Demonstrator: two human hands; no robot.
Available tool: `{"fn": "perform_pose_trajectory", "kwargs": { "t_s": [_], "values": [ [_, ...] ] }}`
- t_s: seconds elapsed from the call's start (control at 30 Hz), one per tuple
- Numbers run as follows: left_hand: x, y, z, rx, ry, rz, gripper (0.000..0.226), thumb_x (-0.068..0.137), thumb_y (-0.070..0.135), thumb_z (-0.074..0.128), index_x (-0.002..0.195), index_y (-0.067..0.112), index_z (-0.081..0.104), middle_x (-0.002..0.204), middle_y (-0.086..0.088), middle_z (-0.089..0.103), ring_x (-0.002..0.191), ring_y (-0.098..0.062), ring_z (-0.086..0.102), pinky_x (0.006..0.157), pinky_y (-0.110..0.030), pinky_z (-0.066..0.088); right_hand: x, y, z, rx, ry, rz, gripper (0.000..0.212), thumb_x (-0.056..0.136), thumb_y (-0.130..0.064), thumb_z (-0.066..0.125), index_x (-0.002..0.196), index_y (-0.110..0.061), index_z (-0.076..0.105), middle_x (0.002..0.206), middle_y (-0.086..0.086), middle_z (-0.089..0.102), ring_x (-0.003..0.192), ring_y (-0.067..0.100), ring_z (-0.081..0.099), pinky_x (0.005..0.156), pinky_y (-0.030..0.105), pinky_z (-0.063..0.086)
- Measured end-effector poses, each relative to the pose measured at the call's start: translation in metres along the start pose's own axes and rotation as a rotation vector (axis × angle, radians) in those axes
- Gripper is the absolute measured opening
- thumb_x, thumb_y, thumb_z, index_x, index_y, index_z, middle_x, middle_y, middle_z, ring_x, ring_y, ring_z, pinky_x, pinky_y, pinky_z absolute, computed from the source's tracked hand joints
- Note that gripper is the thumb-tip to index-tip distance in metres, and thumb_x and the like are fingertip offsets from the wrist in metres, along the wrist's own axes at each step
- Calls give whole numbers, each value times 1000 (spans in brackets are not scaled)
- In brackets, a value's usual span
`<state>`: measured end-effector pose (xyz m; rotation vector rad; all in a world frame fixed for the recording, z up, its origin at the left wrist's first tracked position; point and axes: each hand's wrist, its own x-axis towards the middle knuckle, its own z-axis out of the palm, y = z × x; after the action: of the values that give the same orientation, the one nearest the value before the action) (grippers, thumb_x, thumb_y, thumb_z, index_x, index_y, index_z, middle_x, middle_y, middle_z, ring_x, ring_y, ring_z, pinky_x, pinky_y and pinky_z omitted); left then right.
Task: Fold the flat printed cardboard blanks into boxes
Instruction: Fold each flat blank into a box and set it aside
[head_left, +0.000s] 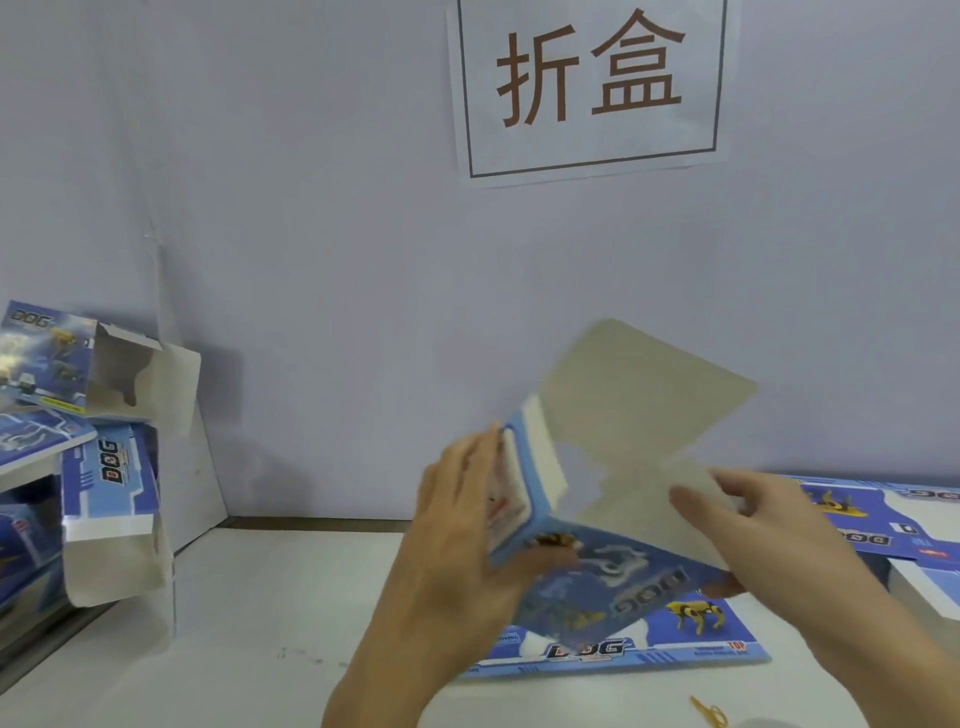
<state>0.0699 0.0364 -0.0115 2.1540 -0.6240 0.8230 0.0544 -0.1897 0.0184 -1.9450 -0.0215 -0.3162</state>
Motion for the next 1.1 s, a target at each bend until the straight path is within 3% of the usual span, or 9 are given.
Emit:
{"fn": "perform_pose_trajectory", "kwargs": {
  "t_s": [0.1,0.17,0.23,0.3,0.43,0.57,0.77,0.93,1.1],
  "values": [
    [2,-12,-10,-72,83,-128,96,71,72,57,153,30,27,131,26,36,127,-9,40,105,-31,45,-6,-8,13,131,-256,-112,27,86,-61,51,97,-47,72,88,-6,78,78,9,74,75,32,54],
    [2,-17,-13,-167,147,-162,77,76,65,59,145,44,30,125,29,40,123,-11,49,100,-26,49,-9,-11,21,238,-382,-205,34,79,-75,53,105,-57,65,106,-15,75,97,2,70,87,31,50],
    [1,-17,-15,-295,205,-188,63,81,63,55,139,43,41,119,28,46,118,-9,55,91,-17,51,-10,-9,27,310,-465,-275,59,67,-85,60,121,-61,55,126,-20,66,114,2,64,95,32,49],
    [2,-15,-11,-414,225,-209,56,88,61,51,132,26,53,120,12,55,115,-18,60,87,-29,56,-9,-4,33,344,-474,-312,88,60,-82,69,139,-60,37,137,-21,58,120,4,61,98,33,51],
    [1,0,-5,-648,147,-275,47,83,50,50,116,17,61,108,-5,72,99,-19,72,66,-22,59,-9,-1,44,329,-317,-362,83,68,-67,70,141,-52,35,120,-30,65,105,-8,64,76,6,51],
    [1,26,9,-707,131,-287,30,85,51,48,85,29,69,68,6,67,68,-13,68,61,-20,53,-2,5,49,444,-19,-268,70,63,-60,77,124,-50,44,103,-24,69,89,-1,71,64,14,56],
    [1,28,22,-854,127,-314,54,67,51,72,119,39,60,109,9,74,101,-14,72,71,-23,60,2,15,43,579,-162,-195,58,63,-57,71,118,-45,57,107,-5,75,91,21,75,73,44,62],
    [3,19,20,-778,265,-332,64,65,46,78,123,27,59,105,2,75,95,-22,74,69,-31,62,-2,12,50,566,-287,-195,60,64,-61,68,121,-51,53,109,-11,74,95,18,74,73,36,63],
    [0,20,25,-729,255,-367,46,68,52,74,110,33,68,101,6,76,95,-18,74,72,-31,62,2,12,50,559,-127,-227,82,61,-58,70,138,-47,42,108,-12,74,91,15,75,64,30,62]
  ]
}}
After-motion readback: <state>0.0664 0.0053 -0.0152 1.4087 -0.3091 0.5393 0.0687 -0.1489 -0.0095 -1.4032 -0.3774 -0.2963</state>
